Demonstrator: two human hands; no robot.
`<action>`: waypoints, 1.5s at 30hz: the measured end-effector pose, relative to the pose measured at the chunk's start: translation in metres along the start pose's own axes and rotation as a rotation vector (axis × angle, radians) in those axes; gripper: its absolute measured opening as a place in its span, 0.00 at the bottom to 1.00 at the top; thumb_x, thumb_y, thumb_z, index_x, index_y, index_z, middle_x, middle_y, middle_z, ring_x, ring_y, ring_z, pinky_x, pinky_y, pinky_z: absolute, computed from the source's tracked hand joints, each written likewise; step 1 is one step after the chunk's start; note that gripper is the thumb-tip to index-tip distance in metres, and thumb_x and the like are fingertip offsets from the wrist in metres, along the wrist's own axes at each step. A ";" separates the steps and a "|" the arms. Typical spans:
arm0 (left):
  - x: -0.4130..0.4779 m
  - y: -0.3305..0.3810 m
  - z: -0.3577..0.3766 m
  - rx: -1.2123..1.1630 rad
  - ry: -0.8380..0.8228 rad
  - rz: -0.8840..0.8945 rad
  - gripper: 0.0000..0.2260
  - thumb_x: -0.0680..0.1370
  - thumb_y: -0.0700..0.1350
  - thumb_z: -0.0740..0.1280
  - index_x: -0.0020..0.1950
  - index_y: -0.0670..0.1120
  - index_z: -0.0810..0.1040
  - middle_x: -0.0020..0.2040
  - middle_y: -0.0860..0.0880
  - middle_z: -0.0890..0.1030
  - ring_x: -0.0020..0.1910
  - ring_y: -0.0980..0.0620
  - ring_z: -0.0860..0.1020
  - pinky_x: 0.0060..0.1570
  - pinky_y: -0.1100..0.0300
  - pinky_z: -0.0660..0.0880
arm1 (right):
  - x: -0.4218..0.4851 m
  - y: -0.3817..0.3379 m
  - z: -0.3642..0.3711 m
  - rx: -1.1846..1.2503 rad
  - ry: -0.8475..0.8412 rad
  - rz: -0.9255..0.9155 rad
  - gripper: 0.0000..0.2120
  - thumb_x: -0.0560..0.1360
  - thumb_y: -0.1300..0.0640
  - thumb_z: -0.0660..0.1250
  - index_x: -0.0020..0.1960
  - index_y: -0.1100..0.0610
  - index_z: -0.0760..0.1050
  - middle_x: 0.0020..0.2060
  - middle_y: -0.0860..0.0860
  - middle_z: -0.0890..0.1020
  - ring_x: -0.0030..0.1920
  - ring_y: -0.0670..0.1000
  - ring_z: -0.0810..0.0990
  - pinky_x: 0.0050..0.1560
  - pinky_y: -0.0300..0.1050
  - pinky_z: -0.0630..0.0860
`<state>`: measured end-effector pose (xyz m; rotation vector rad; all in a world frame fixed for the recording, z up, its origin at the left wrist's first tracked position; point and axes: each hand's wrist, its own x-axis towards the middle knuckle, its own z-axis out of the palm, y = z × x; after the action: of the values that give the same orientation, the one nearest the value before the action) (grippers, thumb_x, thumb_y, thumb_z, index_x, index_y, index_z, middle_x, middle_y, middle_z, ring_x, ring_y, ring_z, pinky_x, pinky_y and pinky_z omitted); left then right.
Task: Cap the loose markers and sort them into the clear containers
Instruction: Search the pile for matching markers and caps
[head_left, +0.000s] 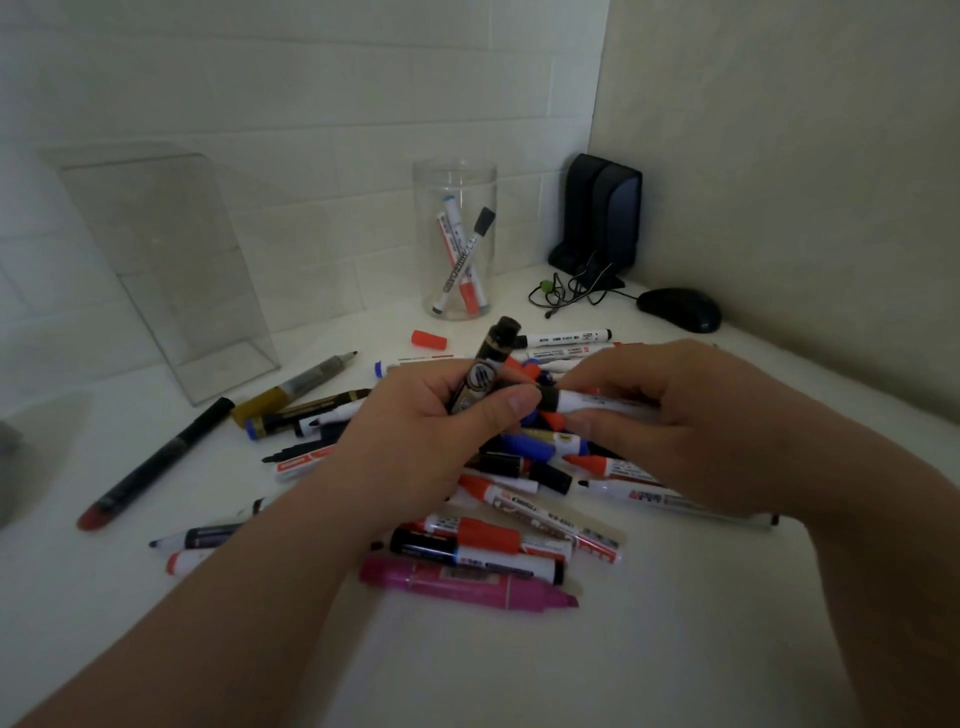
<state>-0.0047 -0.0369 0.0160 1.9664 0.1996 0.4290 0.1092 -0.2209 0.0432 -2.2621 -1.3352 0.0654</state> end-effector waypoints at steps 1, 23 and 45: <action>0.001 0.000 0.001 -0.001 0.042 -0.027 0.10 0.73 0.58 0.66 0.44 0.55 0.84 0.39 0.58 0.84 0.40 0.63 0.80 0.39 0.72 0.72 | 0.000 0.002 -0.002 -0.005 -0.003 0.018 0.06 0.76 0.41 0.63 0.50 0.37 0.77 0.41 0.37 0.80 0.41 0.40 0.79 0.38 0.39 0.72; 0.017 -0.007 0.002 -0.959 0.112 -0.294 0.26 0.81 0.65 0.56 0.41 0.45 0.79 0.34 0.49 0.69 0.33 0.52 0.66 0.37 0.56 0.65 | 0.015 -0.029 0.030 0.801 0.238 0.110 0.13 0.70 0.44 0.66 0.48 0.52 0.79 0.40 0.61 0.83 0.28 0.52 0.75 0.28 0.40 0.73; 0.020 -0.015 0.000 -0.853 0.283 0.014 0.18 0.71 0.64 0.66 0.34 0.49 0.79 0.29 0.48 0.66 0.27 0.53 0.63 0.28 0.60 0.63 | 0.011 -0.049 0.049 0.701 0.445 0.086 0.15 0.61 0.39 0.71 0.42 0.48 0.80 0.32 0.51 0.82 0.27 0.45 0.77 0.30 0.35 0.74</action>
<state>0.0143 -0.0246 0.0068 1.0693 0.1458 0.6697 0.0611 -0.1730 0.0245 -1.6099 -0.8078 0.0454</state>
